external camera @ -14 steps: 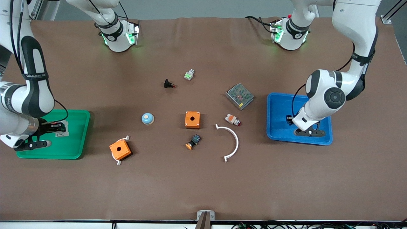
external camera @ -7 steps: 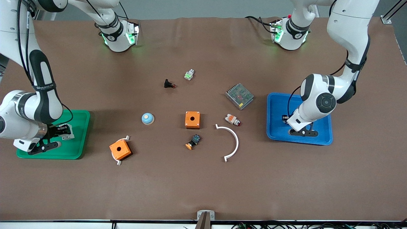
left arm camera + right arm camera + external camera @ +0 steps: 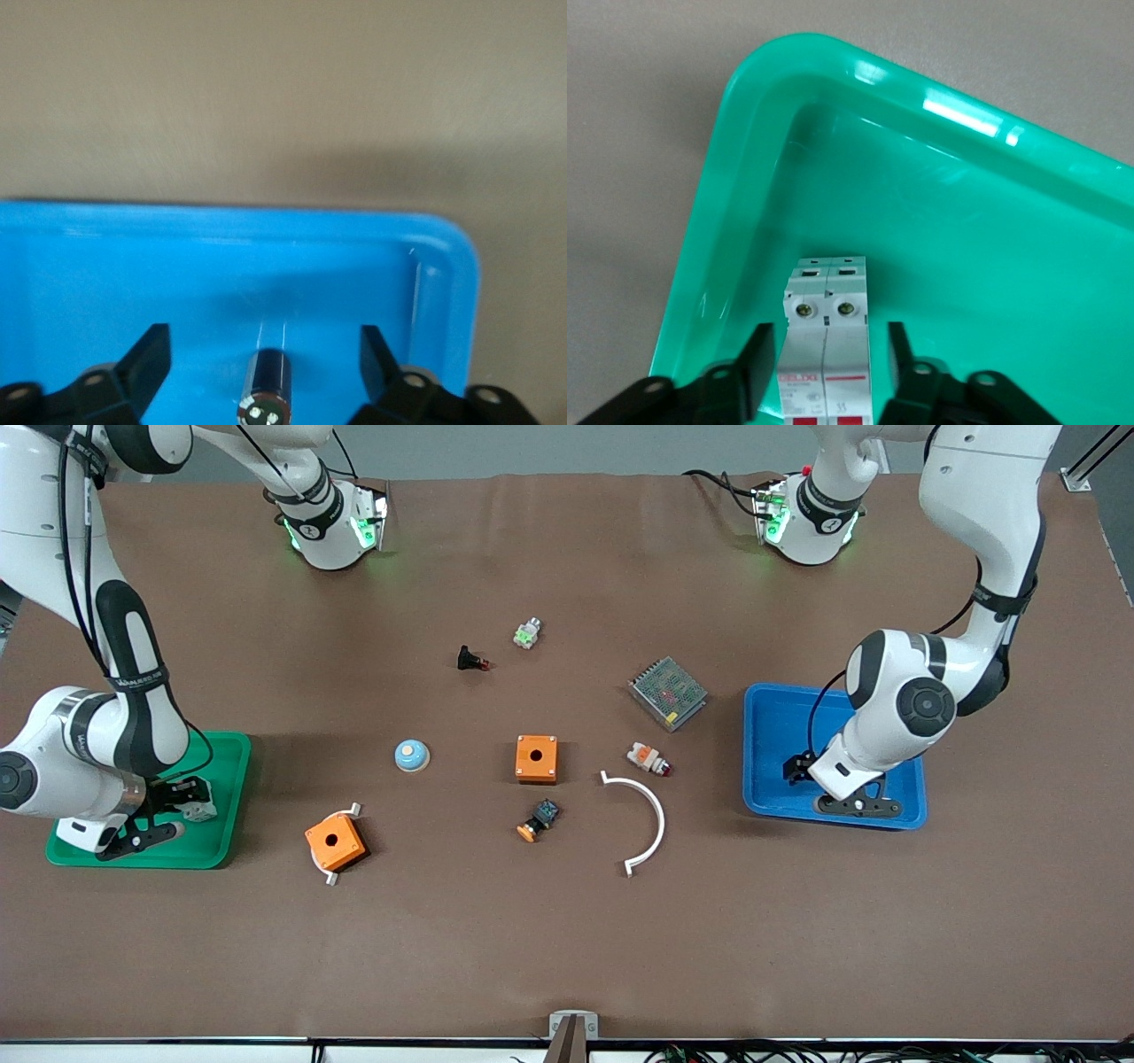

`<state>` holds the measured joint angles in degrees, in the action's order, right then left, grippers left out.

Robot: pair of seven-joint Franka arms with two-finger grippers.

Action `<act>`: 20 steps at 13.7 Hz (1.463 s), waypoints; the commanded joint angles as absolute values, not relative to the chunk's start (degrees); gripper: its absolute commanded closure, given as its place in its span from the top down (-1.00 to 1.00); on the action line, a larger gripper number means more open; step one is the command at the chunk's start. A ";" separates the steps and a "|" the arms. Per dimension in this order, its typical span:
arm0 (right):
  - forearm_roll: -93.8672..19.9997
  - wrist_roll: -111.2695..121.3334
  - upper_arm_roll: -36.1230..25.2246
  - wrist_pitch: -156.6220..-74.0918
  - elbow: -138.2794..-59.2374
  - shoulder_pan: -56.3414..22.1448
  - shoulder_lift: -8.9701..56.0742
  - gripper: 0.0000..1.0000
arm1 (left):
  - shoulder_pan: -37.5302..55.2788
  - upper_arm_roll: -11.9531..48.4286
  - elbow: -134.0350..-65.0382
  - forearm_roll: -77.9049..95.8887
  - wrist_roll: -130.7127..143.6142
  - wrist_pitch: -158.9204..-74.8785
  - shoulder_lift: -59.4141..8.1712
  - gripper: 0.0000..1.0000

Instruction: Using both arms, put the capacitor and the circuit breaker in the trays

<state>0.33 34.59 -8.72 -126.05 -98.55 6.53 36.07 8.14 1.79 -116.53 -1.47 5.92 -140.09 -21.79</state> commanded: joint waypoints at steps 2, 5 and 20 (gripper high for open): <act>-4.11 35.59 -7.65 -119.56 -95.11 7.47 34.37 1.00 | 8.09 1.85 -109.98 -1.06 7.90 -131.52 -18.55 0.99; -5.10 34.11 -7.65 -112.78 -91.06 6.77 31.65 1.00 | 8.00 1.50 -99.44 -1.05 10.45 -118.08 -18.46 0.99; -4.66 1.42 -7.65 -93.53 -92.46 -3.60 5.11 1.00 | 6.06 1.93 -88.26 -5.81 7.12 -96.07 -5.10 0.99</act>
<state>-4.86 5.46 -7.49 -94.89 -89.93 -2.24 9.35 6.13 1.83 -90.82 -5.71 8.48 -98.87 -5.15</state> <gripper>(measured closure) 0.000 0.000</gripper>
